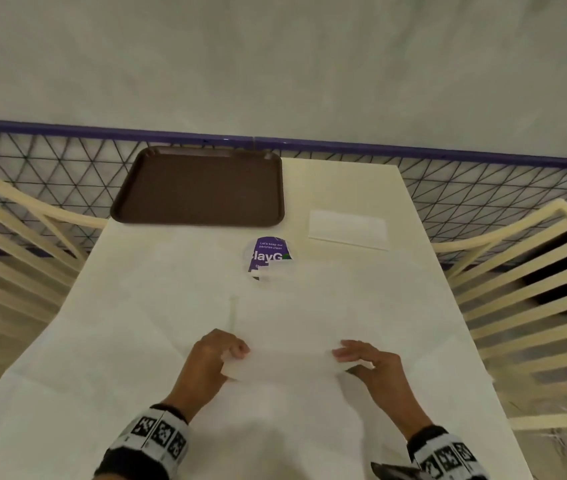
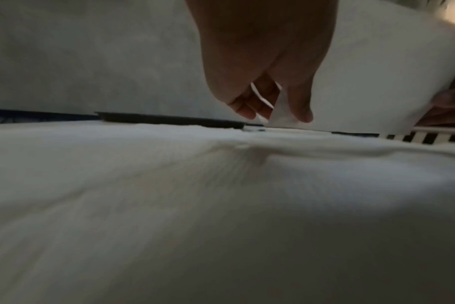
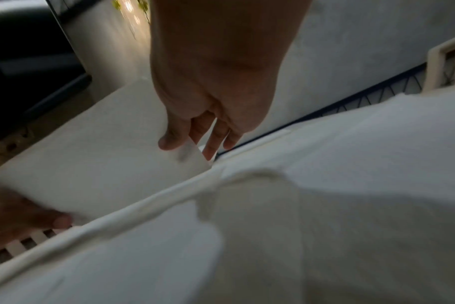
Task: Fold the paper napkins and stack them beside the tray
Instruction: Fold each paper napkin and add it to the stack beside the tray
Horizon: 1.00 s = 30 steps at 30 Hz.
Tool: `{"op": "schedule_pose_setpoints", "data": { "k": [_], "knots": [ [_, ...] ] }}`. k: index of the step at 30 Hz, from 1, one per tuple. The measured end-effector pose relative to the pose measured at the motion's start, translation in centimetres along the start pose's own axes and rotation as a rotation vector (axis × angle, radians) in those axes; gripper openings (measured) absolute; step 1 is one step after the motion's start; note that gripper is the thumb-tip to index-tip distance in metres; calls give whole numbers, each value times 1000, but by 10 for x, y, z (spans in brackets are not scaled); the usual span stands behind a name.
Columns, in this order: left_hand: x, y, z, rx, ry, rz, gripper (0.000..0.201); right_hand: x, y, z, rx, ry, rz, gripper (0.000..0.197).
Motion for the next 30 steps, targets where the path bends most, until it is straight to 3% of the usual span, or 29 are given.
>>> {"op": "schedule_pose_setpoints", "data": {
  "k": [2,4,8,10,13,16,18,19,20,22,23,25,27,30],
  "knots": [
    [11,-16,-8,-59,-61,31,73,6,14,-5,98,-19,-52,43],
    [13,-24,-12,-109,-68,118,66,7,17,-8,165,-4,-87,40],
    [-3,-13,-10,-155,-8,282,17,-12,12,-15,311,92,-106,34],
    [-12,-11,-10,-155,19,371,18,-25,11,-18,355,143,-135,45],
    [-22,-8,-11,-185,73,382,29,-38,11,-26,508,118,-108,53],
    [-20,-8,-14,-265,75,322,36,-41,11,-30,609,98,-116,47],
    [-16,-9,-14,-321,103,270,44,-38,5,-28,638,114,-122,19],
    [-14,-6,-14,-337,133,215,46,-34,2,-26,684,155,-83,16],
    [-12,-2,-14,-349,171,120,43,-29,1,-24,756,204,-17,30],
    [-9,13,-22,-388,171,-147,33,-16,-9,-30,800,267,195,38],
    [-5,20,-32,-423,101,-261,35,-8,-15,-40,791,202,290,40],
    [7,18,-54,-527,-102,-384,45,5,-15,-71,809,-108,393,65],
    [17,10,-71,-630,-261,-396,55,12,-5,-96,814,-407,319,87],
    [23,1,-75,-637,-356,-313,51,10,15,-105,920,-507,279,79]
  ]
}}
Point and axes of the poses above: each hand's wrist, its own x-axis away from the middle knuckle, its own z-axis out of the back of the hand, y = z × x, the point moved 3 cm from there along -x, towards the middle knuckle, and after that the axes turned 8 degrees about y, right-handed, at the moved point
